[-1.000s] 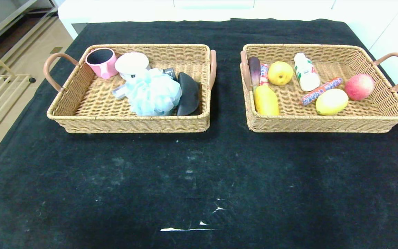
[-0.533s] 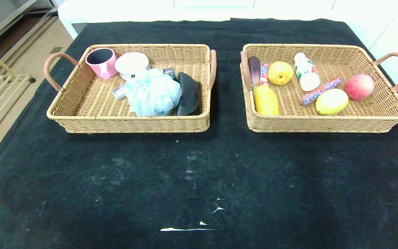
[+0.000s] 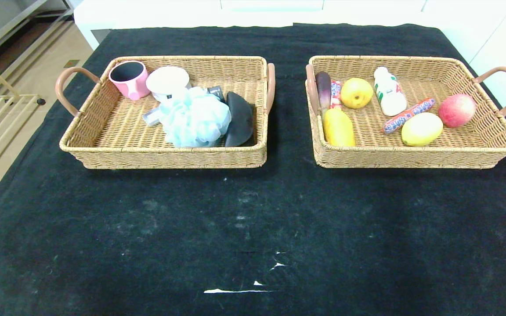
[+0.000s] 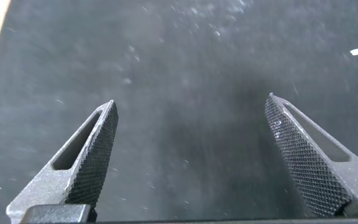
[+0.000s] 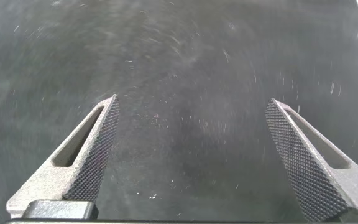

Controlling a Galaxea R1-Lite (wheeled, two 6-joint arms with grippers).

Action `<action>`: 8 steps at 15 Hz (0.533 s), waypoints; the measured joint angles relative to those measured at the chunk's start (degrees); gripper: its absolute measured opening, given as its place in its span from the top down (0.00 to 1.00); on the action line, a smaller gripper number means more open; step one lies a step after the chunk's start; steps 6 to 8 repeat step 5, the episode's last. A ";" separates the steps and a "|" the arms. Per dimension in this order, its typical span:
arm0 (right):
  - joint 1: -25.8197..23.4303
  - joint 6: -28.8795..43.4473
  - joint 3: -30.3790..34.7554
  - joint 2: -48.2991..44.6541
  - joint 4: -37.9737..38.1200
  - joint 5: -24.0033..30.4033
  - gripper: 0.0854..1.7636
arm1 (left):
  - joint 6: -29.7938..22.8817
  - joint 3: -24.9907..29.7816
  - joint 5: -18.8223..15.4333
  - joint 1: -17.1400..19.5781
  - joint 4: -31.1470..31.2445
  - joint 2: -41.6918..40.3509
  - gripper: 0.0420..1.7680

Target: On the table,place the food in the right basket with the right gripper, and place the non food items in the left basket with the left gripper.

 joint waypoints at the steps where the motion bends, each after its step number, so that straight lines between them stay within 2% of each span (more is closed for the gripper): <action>1: 0.01 1.71 0.10 -0.02 0.11 -0.72 0.03 | -0.18 0.63 -0.28 0.00 0.72 0.00 0.03; 5: 0.04 2.60 0.21 -0.05 0.00 -0.88 0.03 | -4.35 1.02 0.11 0.00 0.69 0.00 0.03; 8: 0.04 2.60 0.21 -0.05 0.00 -0.88 0.03 | -4.35 1.02 0.11 0.00 0.69 0.00 0.03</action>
